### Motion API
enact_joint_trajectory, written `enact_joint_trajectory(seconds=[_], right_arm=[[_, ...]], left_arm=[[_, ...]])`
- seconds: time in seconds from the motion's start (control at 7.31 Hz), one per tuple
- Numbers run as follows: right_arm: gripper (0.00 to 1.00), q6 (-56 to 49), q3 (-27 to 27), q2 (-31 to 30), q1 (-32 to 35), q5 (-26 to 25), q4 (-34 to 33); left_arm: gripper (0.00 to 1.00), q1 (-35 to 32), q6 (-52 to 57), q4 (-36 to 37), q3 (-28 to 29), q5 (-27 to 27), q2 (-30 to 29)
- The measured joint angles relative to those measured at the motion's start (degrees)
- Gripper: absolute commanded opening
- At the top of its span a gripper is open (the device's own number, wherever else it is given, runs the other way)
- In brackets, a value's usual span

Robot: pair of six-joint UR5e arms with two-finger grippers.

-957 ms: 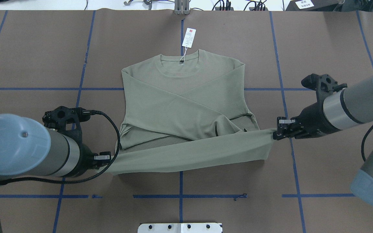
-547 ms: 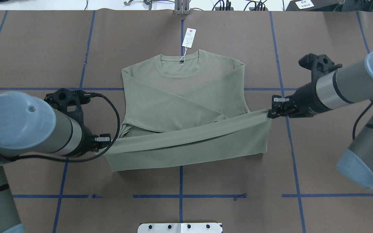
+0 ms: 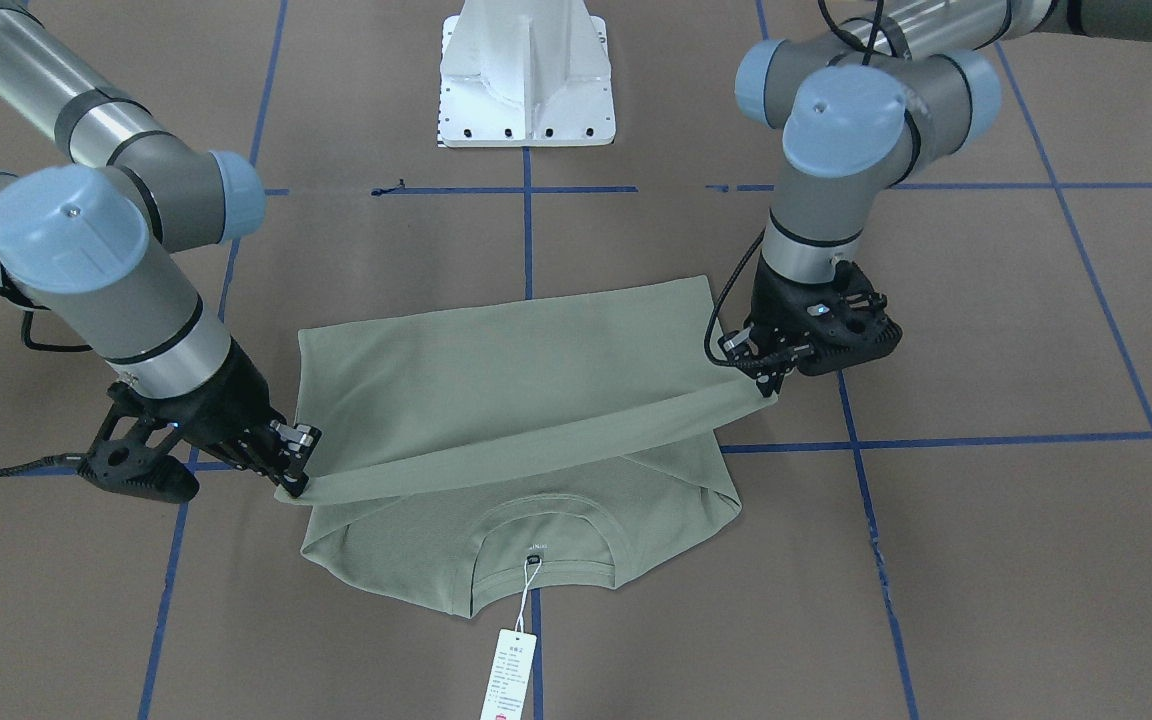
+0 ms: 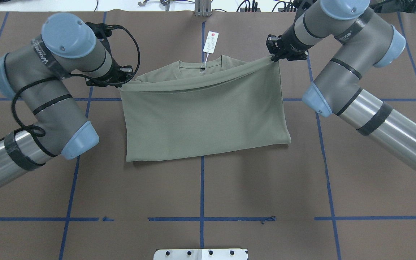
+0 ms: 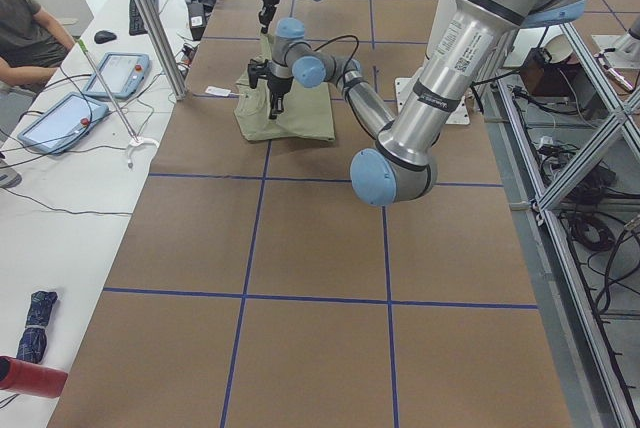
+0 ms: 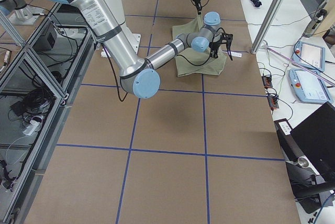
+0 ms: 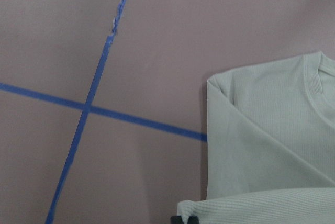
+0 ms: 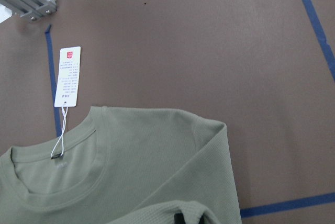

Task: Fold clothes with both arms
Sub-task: 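Lift the hem with both grippers and fold it toward the collar, then lay the hem near the collar and open both grippers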

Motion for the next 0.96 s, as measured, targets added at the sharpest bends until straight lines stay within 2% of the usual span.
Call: enact_joint_trajectory(seconds=[0.14,0.27,0.96], right_arm=[[0.00,0.0,-5.2,0.9,-0.2,-0.9,3.6],[0.00,0.0,-8.2,1.3,-0.5,-1.6,5.8],[0.00,0.0,-10.5,2.7,-1.1,-2.3,7.1]], left_arm=[[0.00,-0.2,-0.2,-5.8,6.2,0.0,-1.0],[0.00,-0.3,-0.3,-9.0,10.0,0.1,-1.6],[0.00,-0.2,-1.4,-11.2,14.8,0.3,-4.3]])
